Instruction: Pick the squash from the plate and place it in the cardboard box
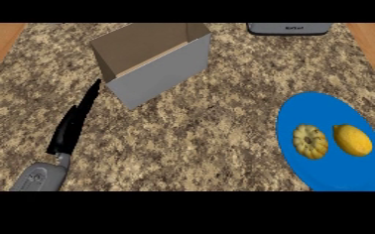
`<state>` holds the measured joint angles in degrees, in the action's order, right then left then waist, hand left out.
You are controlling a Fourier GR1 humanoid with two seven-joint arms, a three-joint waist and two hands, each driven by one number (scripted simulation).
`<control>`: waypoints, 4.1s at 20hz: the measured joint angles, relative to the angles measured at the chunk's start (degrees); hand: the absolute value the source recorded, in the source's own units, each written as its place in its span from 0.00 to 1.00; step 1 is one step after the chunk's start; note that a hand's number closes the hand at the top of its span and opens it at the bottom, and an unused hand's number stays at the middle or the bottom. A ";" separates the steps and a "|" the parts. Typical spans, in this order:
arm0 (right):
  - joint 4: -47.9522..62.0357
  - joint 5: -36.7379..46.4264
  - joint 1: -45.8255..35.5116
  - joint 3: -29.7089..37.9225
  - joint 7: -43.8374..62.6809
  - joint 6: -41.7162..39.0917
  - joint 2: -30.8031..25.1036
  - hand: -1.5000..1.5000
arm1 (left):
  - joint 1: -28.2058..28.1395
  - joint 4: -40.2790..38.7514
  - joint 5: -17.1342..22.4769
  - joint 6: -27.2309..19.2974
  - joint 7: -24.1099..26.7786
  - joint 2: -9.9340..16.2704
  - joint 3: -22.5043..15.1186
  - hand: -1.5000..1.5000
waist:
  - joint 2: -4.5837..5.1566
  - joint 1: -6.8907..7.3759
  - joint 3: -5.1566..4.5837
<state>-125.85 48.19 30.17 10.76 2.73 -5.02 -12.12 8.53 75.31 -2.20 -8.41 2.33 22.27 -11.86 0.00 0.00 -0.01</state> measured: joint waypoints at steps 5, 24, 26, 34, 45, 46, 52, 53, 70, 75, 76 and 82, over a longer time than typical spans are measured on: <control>2.75 3.91 -3.17 -0.01 -2.13 2.78 1.44 0.00 | 0.74 -1.06 -0.95 1.58 -0.02 -1.15 1.75 0.50 | -0.02 -0.12 0.01; 15.38 12.64 -14.79 0.12 -1.25 1.75 3.26 0.00 | -0.61 0.05 -6.39 6.37 0.32 -4.69 7.70 0.50 | -0.02 -0.08 0.01; 14.93 13.48 -15.47 -0.50 -0.24 0.75 3.67 0.00 | -0.05 -0.11 -7.13 6.71 -0.07 -5.32 8.21 0.50 | -0.01 -0.11 0.02; 21.79 14.30 -19.69 -1.77 -0.92 2.03 4.68 0.00 | -0.38 0.36 -9.46 7.52 -0.16 -7.41 9.32 0.50 | -0.01 -0.07 0.01; 28.48 14.21 -24.00 -1.61 -1.84 3.39 4.01 1.00 | -1.44 0.80 -11.54 9.58 1.16 -8.60 11.99 0.50 | -0.30 -0.13 -0.50; 29.62 14.03 -24.66 -1.37 -2.16 3.55 3.79 1.00 | -1.11 1.33 -11.93 9.37 0.23 -9.03 11.73 0.50 | -0.37 -0.14 -0.62; 29.63 19.07 -24.91 -2.74 -3.49 8.97 2.75 1.00 | -0.60 1.11 -10.96 11.42 0.11 -7.94 13.38 0.50 | -0.33 -0.14 -0.51; 30.33 20.24 -25.49 -3.09 -3.53 10.99 3.22 1.00 | -0.38 1.18 -11.18 11.19 -0.10 -8.24 13.26 0.50 | -0.36 -0.14 -0.56; 34.42 32.16 -33.81 -8.60 15.82 16.26 10.39 1.00 | 0.69 3.60 -12.89 12.48 -0.23 -10.09 10.93 0.50 | 1.80 5.76 -0.67; 37.35 34.72 -40.84 -10.26 28.14 11.81 11.36 1.00 | 2.24 3.80 -13.23 13.50 0.08 -10.53 9.36 0.50 | 2.75 9.74 -0.80; 38.01 35.41 -42.53 -10.52 30.70 11.08 11.52 1.00 | 2.61 3.82 -13.31 13.69 0.09 -10.67 9.02 0.50 | 2.82 10.34 -0.79; 41.53 41.21 -53.60 -11.50 46.04 6.22 11.98 1.00 | 3.97 3.67 -13.78 14.78 0.03 -11.41 7.11 0.50 | 2.59 13.33 -0.98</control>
<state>-84.33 89.40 -23.43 -0.74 48.77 1.20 -0.14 12.50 78.99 -15.98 6.37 2.36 10.86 -4.74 2.59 13.33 -0.99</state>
